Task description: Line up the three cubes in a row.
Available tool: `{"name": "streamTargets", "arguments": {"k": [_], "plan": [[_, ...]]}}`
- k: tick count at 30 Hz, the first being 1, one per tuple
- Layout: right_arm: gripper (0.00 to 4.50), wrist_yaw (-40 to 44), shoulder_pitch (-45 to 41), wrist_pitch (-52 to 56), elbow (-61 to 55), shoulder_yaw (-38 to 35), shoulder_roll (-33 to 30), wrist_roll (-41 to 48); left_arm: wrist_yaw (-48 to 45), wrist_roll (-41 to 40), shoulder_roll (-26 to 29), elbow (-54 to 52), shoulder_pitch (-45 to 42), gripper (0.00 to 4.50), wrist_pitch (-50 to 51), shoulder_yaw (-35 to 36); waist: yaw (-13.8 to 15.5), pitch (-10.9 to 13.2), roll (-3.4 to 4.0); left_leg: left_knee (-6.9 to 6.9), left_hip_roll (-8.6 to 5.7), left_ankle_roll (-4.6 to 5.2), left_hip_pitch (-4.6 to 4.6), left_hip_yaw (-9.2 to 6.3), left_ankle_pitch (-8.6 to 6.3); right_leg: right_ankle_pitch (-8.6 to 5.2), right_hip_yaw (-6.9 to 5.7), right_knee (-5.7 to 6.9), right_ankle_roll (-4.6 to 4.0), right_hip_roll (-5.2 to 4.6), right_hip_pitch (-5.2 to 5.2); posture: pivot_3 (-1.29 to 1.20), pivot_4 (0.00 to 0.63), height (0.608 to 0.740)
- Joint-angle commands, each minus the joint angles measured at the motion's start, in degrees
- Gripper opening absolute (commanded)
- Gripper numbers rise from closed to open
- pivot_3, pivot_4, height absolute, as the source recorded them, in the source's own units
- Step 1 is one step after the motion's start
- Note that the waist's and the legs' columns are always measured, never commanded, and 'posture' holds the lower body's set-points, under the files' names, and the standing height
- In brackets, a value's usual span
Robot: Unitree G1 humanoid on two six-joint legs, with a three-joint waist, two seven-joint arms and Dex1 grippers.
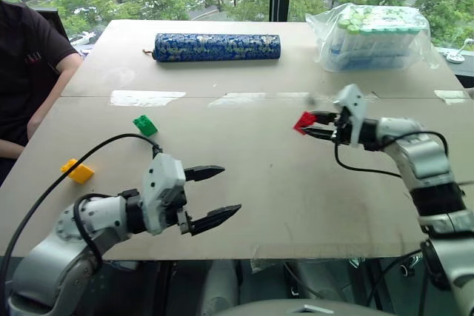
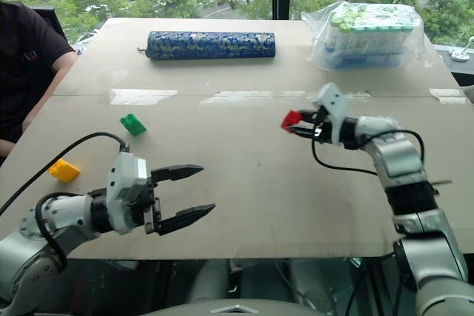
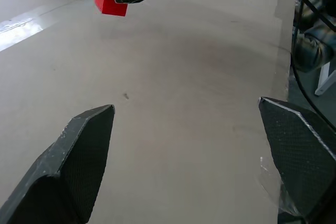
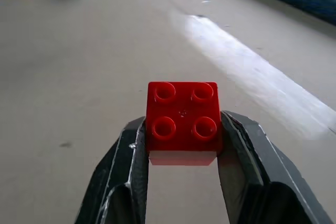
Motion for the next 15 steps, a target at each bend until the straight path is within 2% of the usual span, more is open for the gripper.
{"name": "streamTargets", "arguments": {"k": [1, 7, 15], "plan": [[1.32, 9.5, -6.1, -9.0, 10.0, 4.4, 0.9, -3.7, -1.4, -0.3, 0.7, -0.8, 1.5, 4.5, -2.0, 3.3, 0.5, 0.0, -0.07, 0.05, 0.0, 0.0, 0.0, -0.01, 0.0, 0.0, -0.02, 0.0, 0.0, -0.01, 0.02, 0.0, 0.15, 0.74], [1.32, 14.5, -11.5, -18.1, 22.5, 6.7, 3.0, -7.9, -2.1, 0.1, 1.0, -1.9, 4.9, 4.5, -2.6, 5.6, 0.7, 0.1, -0.14, 0.07, -0.05, 0.01, -0.11, 0.07, -0.01, 0.0, -0.06, -0.06, 0.01, -0.21, 0.0, 0.0, 0.15, 0.74], [1.32, 14.0, -12.7, -19.9, 27.6, 6.6, 4.7, -11.9, -3.0, 1.0, 1.6, -0.2, 4.8, 4.5, -4.1, 6.2, 0.3, 0.1, -0.12, -0.02, -0.01, 0.0, -0.07, 0.09, -0.01, 0.0, -0.04, -0.01, -0.01, -0.14, -0.05, 0.0, 0.15, 0.74]]}}
